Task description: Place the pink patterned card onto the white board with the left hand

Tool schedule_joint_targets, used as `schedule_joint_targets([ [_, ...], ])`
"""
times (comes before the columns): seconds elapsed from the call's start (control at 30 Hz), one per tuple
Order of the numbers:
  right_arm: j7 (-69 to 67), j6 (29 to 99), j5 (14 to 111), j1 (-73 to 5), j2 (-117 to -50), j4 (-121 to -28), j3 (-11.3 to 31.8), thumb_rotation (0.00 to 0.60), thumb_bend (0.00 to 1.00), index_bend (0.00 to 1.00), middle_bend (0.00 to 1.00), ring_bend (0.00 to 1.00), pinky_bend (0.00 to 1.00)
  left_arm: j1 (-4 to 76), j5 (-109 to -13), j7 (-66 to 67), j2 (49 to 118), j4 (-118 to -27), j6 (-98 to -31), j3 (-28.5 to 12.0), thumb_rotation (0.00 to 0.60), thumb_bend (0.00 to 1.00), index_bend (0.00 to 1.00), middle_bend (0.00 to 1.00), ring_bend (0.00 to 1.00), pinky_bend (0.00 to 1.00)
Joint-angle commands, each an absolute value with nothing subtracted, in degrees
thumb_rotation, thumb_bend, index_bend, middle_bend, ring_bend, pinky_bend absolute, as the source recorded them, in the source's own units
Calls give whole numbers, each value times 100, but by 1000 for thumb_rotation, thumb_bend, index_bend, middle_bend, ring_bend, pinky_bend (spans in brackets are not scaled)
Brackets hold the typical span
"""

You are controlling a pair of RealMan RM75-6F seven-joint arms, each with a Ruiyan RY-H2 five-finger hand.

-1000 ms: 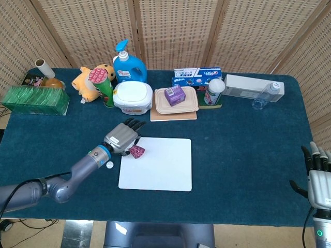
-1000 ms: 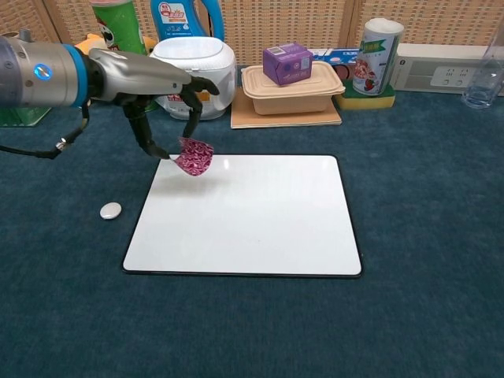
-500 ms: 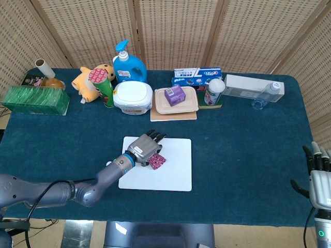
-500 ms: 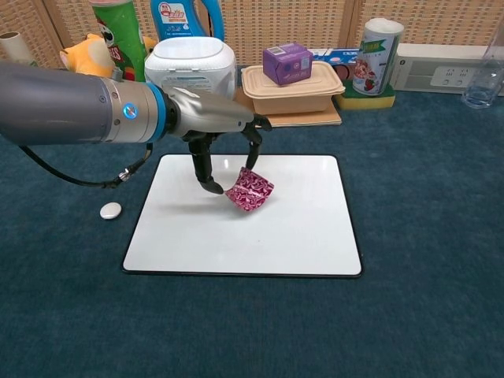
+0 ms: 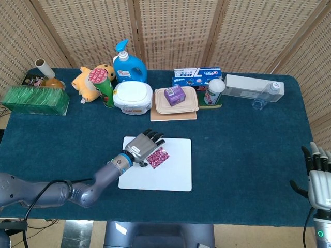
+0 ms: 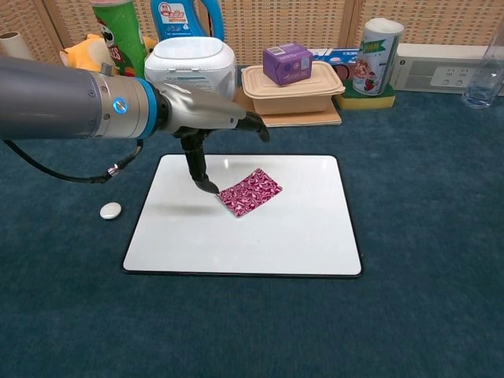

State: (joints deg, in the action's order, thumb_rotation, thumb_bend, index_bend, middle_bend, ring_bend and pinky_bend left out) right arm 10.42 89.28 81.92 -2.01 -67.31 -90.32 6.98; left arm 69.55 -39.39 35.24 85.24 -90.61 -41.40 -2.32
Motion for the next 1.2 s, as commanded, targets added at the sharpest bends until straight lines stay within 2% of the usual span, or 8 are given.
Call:
schedule_joint_targets([
  [0.03, 1038, 8933, 8189, -199, -6731, -9030, 701, 600, 209, 29, 0, 0, 0, 6832, -4210, 3403, 8321, -9240, -4258, -163, 600, 172, 65, 0, 0, 0],
  [0.3, 1059, 8907, 8222, -206, -6744, -9032, 667, 600, 209, 29, 0, 0, 0, 6089, -5136, 2811, 7636, -9614, -4689, 244, 600, 172, 81, 0, 0, 0],
  [0.47, 1118, 8844, 8244, -230, -6778, -9024, 628, 600, 209, 29, 0, 0, 0, 5505, -5803, 2339, 7477, -9494, -4991, 552, 600, 173, 169, 0, 0, 0],
  [0.67, 1114, 8869, 8279, -217, -6775, -9043, 608, 600, 209, 29, 0, 0, 0, 4970, -6366, 2053, 7613, -9277, -5237, 817, 600, 206, 306, 0, 0, 0],
  [1.2, 948, 8919, 8324, -186, -6679, -9098, 609, 600, 209, 29, 0, 0, 0, 4390, -6639, 1680, 8089, -8770, -5307, 622, 600, 234, 342, 0, 0, 0],
])
